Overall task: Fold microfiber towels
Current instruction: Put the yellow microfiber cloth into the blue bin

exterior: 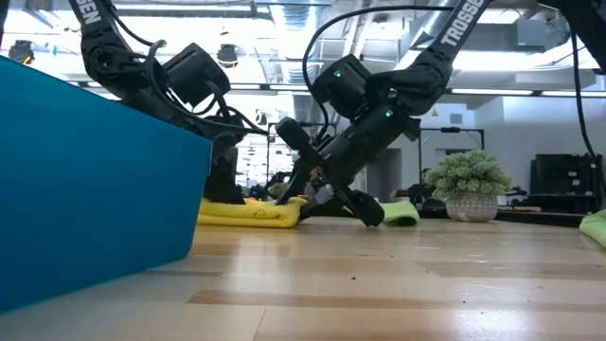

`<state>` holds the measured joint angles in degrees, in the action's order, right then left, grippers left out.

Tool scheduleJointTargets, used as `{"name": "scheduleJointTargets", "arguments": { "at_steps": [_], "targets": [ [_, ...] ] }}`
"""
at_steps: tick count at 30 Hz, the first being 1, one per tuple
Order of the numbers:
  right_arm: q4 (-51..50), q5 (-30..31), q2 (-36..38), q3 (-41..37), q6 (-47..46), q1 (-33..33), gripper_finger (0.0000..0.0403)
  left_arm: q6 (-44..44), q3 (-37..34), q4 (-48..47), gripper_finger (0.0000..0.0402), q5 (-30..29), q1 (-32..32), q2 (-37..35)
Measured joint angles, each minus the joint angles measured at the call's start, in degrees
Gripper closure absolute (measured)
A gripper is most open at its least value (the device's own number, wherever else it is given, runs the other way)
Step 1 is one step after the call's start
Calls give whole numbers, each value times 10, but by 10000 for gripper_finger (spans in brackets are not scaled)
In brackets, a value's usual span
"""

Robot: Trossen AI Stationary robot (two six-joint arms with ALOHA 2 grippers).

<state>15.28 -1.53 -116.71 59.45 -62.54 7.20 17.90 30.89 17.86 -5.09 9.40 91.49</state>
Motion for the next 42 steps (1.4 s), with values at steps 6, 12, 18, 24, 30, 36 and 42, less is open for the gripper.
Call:
{"name": "scheduleJointTargets", "arguments": {
  "at_steps": [6, 12, 18, 24, 30, 36, 42],
  "targets": [
    [-7, -1, 13, -3, 25, 0, 381, 1, 28, -110, 402, 12, 1, -87],
    [7, -48, 16, -3, 19, -4, 385, 53, 49, -296, 401, -17, -3, -205],
    [-2, -54, 52, 15, 10, -38, 385, 174, 50, -475, 401, -62, -39, -350],
    [-37, 19, 78, 94, -5, -83, 385, 283, 50, -710, 401, -75, -82, -491],
    [-98, 122, 48, 247, -28, -147, 385, 323, 50, -831, 401, -90, -135, -591],
    [-177, 172, -54, 445, -34, -199, 385, 323, 50, -872, 401, -114, -147, -668],
    [-240, 181, -204, 661, -54, -242, 385, 311, 50, -870, 402, -111, -147, -706]
  ]
}}
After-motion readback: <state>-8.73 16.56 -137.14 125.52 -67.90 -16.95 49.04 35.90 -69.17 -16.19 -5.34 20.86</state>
